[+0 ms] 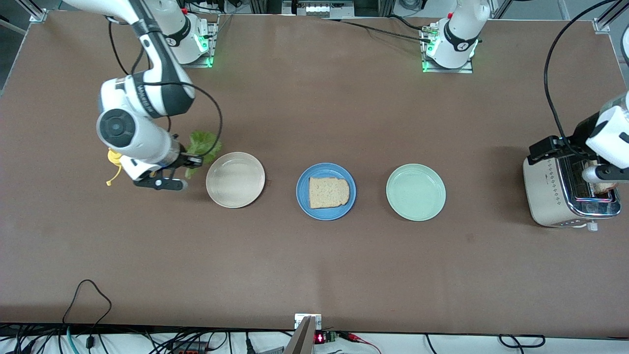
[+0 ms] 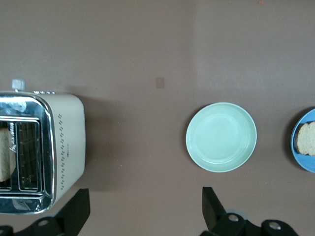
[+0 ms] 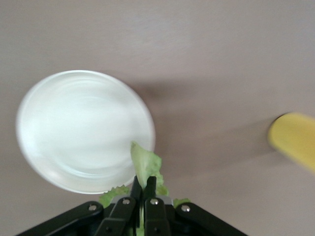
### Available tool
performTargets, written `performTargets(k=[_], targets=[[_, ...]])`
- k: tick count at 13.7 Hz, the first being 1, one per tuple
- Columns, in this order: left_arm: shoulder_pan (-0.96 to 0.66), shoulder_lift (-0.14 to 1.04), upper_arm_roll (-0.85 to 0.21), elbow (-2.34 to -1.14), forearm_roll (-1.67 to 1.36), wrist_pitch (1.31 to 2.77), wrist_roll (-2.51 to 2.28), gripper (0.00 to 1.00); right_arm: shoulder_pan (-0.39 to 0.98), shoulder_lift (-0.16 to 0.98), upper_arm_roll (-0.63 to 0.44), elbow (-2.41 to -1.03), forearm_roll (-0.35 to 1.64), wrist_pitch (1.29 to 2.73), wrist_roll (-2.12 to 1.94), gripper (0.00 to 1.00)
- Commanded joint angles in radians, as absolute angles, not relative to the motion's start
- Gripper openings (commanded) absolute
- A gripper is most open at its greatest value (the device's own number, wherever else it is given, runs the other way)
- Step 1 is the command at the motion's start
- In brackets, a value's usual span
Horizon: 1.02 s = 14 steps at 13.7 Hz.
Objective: Make sandwich in blue plate with both arms
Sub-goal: 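Carry the lettuce with the right gripper over the blue plate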
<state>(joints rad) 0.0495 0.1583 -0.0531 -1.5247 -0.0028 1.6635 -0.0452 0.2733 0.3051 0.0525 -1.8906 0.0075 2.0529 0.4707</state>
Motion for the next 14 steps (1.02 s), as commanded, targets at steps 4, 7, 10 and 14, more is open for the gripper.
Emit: performTargets(k=[4, 7, 10, 14], targets=[[0.041, 0.089, -0.051, -1.606, -0.006, 1.7, -0.029, 1.0, 0.408, 0.486, 0.046, -1.665, 0.17, 2.04, 0.865, 0.0], [0.041, 0.095, -0.049, -1.595, -0.008, 1.698, -0.029, 1.0, 0.445, 0.56, 0.046, -1.612, 0.268, 2.049, 1.024, 0.0], [0.043, 0.092, -0.049, -1.582, -0.008, 1.668, -0.029, 1.0, 0.5, 0.638, 0.046, -1.527, 0.272, 2.094, 1.175, 0.0], [0.041, 0.094, -0.049, -1.566, -0.02, 1.672, -0.063, 1.0, 0.543, 0.718, 0.046, -1.45, 0.282, 2.187, 1.319, 0.0]])
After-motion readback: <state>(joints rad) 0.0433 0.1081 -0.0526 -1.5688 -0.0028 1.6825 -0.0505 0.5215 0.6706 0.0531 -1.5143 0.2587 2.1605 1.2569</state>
